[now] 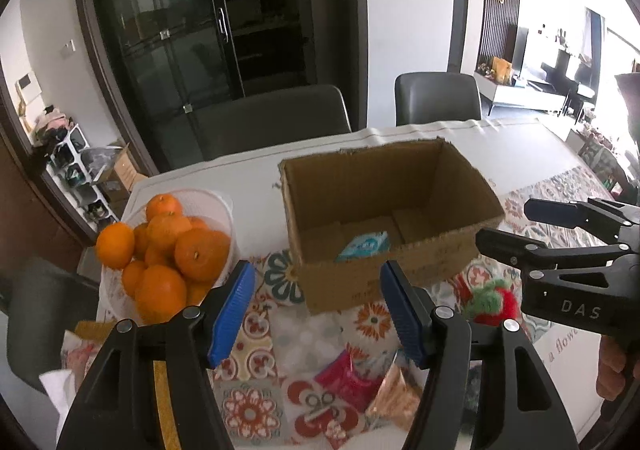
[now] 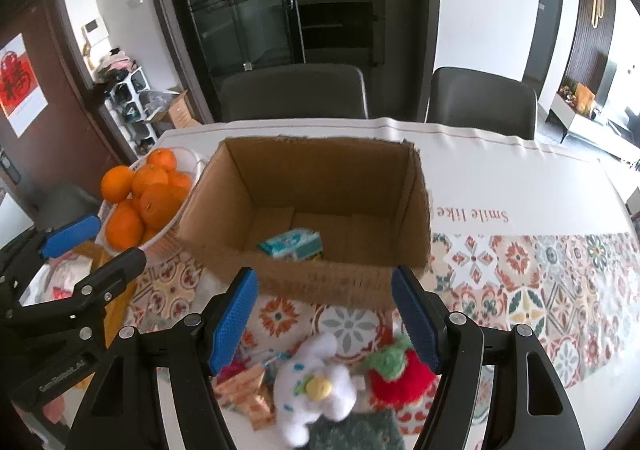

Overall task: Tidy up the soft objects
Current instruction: 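Grasp the red snack packet with the left tool while the right tool grasps the white plush bunny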

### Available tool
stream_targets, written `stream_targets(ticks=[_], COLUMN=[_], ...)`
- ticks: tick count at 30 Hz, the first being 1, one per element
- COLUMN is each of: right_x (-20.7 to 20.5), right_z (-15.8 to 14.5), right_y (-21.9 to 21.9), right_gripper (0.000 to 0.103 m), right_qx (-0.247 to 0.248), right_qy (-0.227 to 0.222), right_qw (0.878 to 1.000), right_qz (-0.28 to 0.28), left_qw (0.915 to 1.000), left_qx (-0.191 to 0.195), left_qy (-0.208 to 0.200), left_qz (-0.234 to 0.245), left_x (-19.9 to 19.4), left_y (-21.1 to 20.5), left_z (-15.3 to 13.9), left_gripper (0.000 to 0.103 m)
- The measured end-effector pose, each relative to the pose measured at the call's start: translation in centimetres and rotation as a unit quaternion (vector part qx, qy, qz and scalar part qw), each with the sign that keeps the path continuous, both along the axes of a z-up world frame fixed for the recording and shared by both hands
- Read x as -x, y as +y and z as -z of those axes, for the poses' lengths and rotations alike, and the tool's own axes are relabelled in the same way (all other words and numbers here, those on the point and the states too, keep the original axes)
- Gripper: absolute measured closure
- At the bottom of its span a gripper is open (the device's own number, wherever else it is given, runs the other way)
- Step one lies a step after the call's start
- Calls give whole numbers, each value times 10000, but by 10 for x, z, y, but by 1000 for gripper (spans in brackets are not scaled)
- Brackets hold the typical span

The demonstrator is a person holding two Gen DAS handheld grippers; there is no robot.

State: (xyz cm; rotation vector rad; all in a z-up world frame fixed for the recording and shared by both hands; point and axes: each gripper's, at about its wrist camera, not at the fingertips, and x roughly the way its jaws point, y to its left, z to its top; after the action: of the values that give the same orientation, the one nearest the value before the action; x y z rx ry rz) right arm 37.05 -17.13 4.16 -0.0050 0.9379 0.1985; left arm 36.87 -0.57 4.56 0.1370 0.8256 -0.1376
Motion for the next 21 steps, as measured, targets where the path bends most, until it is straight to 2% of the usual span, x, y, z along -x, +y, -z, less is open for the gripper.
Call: stream_targets(ticks=[10, 21], right_x=[43, 70], right_z=[9, 35], right_y=[0, -9], right_gripper=[33, 33], right_qx=[95, 211], right_qy=[107, 479], right_qw=[9999, 9986], right_qz=[-23, 36], left_qw=[9996, 9982], left_qx=[8, -118], left_qy=[268, 566], left_qz=[15, 168], left_x=[42, 72], left_y=[2, -11], left_z=[11, 33], left_gripper=[38, 38])
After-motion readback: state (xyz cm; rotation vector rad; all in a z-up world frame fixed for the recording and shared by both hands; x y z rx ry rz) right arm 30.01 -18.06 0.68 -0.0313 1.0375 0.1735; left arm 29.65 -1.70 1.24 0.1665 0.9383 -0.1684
